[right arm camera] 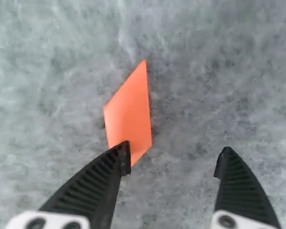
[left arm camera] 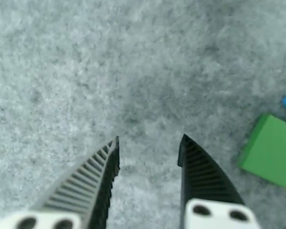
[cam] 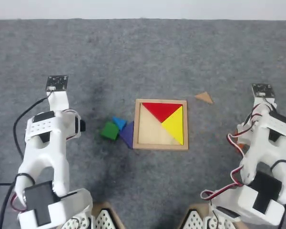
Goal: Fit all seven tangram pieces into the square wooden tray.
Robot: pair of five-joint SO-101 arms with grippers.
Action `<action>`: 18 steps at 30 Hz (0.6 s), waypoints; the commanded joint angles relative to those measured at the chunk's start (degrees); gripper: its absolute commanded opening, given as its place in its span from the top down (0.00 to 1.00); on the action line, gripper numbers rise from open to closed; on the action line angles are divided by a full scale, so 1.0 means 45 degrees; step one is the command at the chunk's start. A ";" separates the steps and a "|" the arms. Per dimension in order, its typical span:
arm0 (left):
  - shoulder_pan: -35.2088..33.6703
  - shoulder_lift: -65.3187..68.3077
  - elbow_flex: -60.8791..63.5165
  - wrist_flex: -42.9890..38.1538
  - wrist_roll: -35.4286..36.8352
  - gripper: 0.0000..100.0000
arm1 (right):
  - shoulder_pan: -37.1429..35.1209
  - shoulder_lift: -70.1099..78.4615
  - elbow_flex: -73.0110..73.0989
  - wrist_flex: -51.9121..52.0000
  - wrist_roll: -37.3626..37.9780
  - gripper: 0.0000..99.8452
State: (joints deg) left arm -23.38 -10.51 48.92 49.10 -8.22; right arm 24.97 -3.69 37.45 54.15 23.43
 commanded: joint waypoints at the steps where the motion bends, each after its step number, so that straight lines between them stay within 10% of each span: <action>1: 0.0078 -0.0606 -0.0049 -0.0234 0.0098 0.80 | -0.0654 -0.0772 0.0293 0.0029 -0.0742 0.73; 18: 0.0117 -0.0606 0.0068 -0.0195 0.0098 0.80 | -0.2842 -0.0342 0.1133 -0.0752 -0.1954 0.73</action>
State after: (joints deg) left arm -23.47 -10.51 49.63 49.10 -8.22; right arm 12.75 -6.86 43.52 52.31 15.25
